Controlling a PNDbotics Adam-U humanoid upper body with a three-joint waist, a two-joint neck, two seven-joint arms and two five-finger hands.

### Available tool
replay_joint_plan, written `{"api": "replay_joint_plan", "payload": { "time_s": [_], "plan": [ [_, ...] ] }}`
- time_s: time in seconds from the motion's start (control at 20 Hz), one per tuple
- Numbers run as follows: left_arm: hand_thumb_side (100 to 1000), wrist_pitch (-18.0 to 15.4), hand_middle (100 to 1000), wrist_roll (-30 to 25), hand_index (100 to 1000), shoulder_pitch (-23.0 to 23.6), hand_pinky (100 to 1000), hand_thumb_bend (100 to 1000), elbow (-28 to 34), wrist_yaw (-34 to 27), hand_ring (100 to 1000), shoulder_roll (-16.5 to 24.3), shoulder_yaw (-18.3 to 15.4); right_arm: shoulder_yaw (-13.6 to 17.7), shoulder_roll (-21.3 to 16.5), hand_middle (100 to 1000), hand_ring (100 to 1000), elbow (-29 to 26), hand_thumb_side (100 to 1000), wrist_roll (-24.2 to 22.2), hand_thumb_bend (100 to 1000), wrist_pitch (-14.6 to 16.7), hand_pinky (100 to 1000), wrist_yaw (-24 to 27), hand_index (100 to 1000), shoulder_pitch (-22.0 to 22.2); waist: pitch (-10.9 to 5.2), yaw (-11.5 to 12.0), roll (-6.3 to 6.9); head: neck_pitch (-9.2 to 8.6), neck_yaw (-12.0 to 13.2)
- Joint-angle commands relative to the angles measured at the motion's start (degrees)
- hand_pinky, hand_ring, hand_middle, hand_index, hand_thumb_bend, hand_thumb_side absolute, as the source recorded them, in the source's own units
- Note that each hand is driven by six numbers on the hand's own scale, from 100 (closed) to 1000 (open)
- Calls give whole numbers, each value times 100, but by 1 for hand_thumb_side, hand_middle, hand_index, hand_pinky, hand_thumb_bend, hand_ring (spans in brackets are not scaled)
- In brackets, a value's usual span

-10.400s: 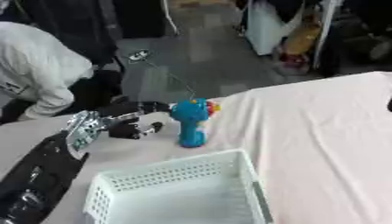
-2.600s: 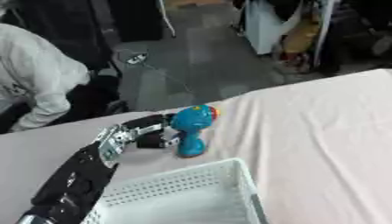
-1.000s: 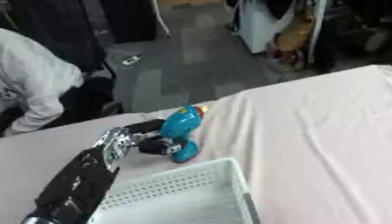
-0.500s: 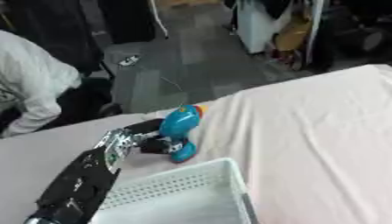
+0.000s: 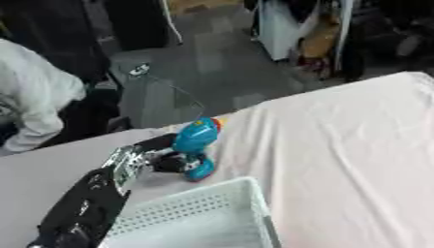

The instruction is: Pick up objects on the table and place them in the box.

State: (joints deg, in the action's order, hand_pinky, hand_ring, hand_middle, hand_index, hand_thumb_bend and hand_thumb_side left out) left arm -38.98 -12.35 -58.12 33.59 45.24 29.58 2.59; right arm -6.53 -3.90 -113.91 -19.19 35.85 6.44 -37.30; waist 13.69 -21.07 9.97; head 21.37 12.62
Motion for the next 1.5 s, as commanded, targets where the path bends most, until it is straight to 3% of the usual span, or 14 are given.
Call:
{"api": "replay_joint_plan", "payload": {
  "time_s": [0.05,0.65,0.7,0.75,0.8,0.85,0.9,0.95,1.15,1.3,1.5],
  "plan": [
    [1000,16,1000,44,1000,-114,1000,888,42,45,999,84,-65,-18,31,454,427,-68,1000,-17,100,-8,335,33,498,-128,-81,-6,-34,-88,-30],
    [1000,33,1000,143,1000,-131,1000,857,38,36,978,49,-82,-34,64,455,428,-68,1000,-21,100,-15,335,47,498,-157,-76,-66,-3,-118,-56],
    [1000,32,998,196,1000,-132,1000,526,47,5,874,43,-98,-34,65,455,428,-68,1000,-21,100,-16,335,48,498,-157,-76,-62,-4,-116,-59],
    [988,56,877,304,948,-132,925,239,63,-40,706,42,-121,-33,65,454,428,-68,1000,-22,100,-18,335,48,498,-156,-77,-56,-5,-114,-60],
    [849,115,642,529,786,-131,583,128,95,-134,434,38,-177,-32,64,454,427,-68,1000,-22,100,-19,334,48,498,-155,-77,-49,-7,-113,-65],
    [779,174,557,789,726,-121,520,100,122,-223,389,33,-193,-33,63,454,427,-68,1000,-22,100,-19,334,48,498,-156,-76,-49,-7,-113,-66],
    [637,221,219,1131,447,-112,101,100,156,-363,100,24,-229,-32,63,453,427,-68,1000,-22,100,-19,334,49,498,-157,-76,-51,-8,-111,-69],
    [629,251,110,1479,389,-96,100,100,186,-480,100,22,-227,-32,62,453,427,-68,1000,-21,100,-19,334,50,498,-158,-75,-53,-8,-109,-69],
    [625,213,100,2621,328,-23,100,100,287,-718,100,22,-147,-27,45,452,427,-68,1000,-25,100,-21,334,45,498,-144,-82,-21,-19,-69,-64],
    [627,-11,100,2929,314,36,100,100,383,-903,100,52,-88,-18,12,452,426,-68,1000,-24,100,-25,334,36,498,-107,-113,42,-40,3,-67],
    [624,-134,100,2946,308,84,100,100,542,-1113,100,110,-29,-9,-31,452,427,-68,1000,-19,100,-31,334,19,498,-63,-165,113,-62,71,-68]
  ]
}}
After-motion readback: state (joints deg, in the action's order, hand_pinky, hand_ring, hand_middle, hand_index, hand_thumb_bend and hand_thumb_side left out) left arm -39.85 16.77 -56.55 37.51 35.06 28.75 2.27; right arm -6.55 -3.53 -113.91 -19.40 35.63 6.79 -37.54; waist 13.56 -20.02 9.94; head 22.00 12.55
